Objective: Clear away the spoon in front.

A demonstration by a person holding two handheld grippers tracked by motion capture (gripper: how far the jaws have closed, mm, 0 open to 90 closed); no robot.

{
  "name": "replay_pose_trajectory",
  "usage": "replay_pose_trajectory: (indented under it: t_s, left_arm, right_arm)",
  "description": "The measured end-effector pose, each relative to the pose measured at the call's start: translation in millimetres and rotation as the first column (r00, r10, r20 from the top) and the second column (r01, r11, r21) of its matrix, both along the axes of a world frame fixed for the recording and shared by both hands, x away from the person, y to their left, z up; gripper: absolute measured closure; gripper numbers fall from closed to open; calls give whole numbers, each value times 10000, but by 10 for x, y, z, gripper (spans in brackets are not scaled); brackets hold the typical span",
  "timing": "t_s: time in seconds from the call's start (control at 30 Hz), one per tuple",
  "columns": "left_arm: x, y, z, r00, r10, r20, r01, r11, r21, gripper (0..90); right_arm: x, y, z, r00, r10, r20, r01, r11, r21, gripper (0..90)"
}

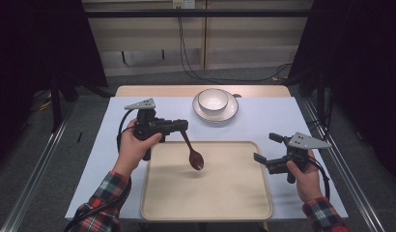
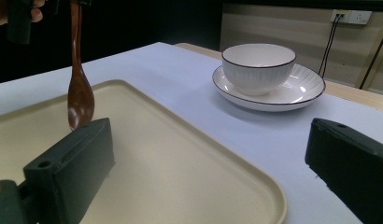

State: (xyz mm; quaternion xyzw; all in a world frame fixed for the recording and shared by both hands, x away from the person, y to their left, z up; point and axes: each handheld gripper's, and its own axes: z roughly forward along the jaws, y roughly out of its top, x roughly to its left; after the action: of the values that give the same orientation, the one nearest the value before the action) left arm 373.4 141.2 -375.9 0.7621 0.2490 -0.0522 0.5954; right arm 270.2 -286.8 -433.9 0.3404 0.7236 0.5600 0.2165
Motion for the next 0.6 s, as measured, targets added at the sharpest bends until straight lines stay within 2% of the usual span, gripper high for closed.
replay_pose_trajectory:
  t_s: [0.23, 0.6]
  left_arm:
    - [-80, -17, -96, 9995, -222, -228, 224, 9997, 71, 834]
    - [-212, -34, -171, 9965, -680, -483, 690, 9974, 198, 834]
  right_arm:
    - [-1, 9, -3, 10000, 9, -25, -9, 10000, 19, 9]
    - [9, 12, -8, 10000, 27, -23, -27, 10000, -6, 9]
